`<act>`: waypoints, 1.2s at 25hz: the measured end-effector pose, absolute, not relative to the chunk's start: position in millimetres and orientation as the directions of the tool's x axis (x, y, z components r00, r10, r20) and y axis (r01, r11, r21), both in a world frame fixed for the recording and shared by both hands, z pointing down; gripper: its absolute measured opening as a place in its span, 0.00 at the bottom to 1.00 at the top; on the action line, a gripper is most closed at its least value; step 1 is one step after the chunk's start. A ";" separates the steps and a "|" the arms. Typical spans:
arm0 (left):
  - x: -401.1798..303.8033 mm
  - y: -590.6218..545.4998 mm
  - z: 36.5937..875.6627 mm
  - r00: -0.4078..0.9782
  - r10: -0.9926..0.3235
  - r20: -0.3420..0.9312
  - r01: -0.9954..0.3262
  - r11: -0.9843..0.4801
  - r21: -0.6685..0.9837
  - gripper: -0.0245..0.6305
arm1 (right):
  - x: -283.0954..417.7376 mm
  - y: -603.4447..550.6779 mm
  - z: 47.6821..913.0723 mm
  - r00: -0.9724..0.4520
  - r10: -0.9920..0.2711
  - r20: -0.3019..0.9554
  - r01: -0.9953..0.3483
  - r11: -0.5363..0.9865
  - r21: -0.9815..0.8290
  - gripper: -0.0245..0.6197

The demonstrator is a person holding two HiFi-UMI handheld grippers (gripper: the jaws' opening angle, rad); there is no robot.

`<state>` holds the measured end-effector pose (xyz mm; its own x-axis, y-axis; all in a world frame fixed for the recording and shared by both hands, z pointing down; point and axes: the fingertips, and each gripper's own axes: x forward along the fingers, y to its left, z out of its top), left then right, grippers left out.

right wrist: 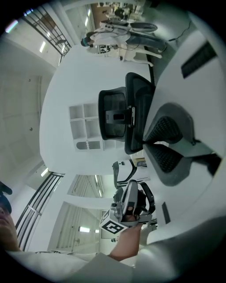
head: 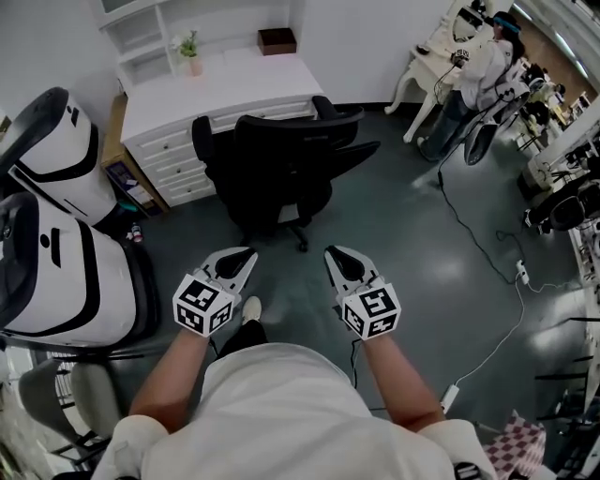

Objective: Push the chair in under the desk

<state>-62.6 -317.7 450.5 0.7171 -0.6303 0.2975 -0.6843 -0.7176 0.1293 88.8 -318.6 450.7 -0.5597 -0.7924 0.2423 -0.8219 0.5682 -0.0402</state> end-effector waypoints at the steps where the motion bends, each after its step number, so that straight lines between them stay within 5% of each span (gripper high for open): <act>1: -60.7 -309.1 450.5 0.721 -0.626 0.298 -0.681 -0.720 0.133 0.04 | 87.2 -311.5 450.4 -0.565 -0.789 0.240 -0.818 0.574 -0.041 0.07; 30: -34.3 -176.9 459.3 0.742 -0.577 0.341 -0.650 -0.743 0.158 0.03 | 92.5 -178.0 455.5 -0.635 -0.724 0.268 -0.763 0.642 -0.073 0.05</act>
